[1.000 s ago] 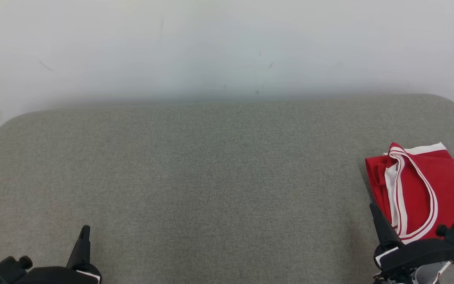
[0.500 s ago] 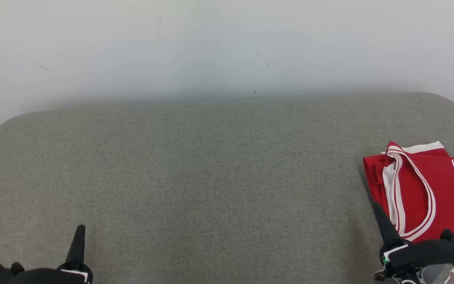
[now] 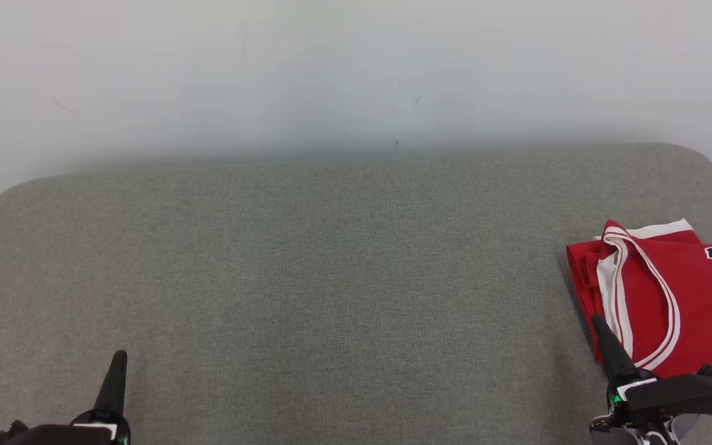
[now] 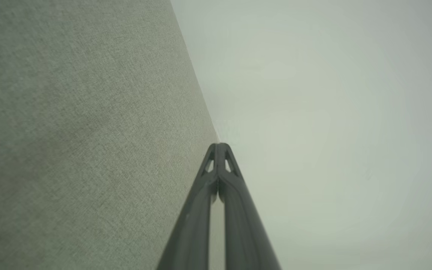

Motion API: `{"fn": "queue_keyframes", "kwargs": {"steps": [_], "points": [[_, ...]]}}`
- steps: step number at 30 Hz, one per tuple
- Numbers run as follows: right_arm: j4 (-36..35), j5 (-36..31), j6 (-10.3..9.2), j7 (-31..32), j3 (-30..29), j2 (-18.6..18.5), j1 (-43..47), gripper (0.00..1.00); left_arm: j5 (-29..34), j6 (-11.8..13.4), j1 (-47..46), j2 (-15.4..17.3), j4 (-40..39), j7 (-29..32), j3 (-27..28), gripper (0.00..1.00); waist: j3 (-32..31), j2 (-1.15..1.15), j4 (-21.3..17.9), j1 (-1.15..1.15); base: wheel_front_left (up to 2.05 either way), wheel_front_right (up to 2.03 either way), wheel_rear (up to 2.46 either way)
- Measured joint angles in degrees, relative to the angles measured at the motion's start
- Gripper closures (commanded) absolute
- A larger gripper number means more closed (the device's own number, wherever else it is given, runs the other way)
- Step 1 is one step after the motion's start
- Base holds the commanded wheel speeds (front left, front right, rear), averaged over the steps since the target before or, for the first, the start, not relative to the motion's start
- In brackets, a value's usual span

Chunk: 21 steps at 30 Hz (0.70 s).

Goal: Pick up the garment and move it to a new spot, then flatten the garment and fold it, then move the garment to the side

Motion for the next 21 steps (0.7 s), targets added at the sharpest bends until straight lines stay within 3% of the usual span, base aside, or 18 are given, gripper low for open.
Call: {"fn": "queue_keyframes", "kwargs": {"steps": [21], "points": [[1.8, 15.1, 0.33, 1.0, -1.0, 0.0, -1.3, 1.00, -15.1, -2.6, -0.5, -2.5, 0.8, 3.1, 4.9, 1.00, 0.2, 0.00, -0.6, -0.01, 0.00, 0.00, 0.00]]}}
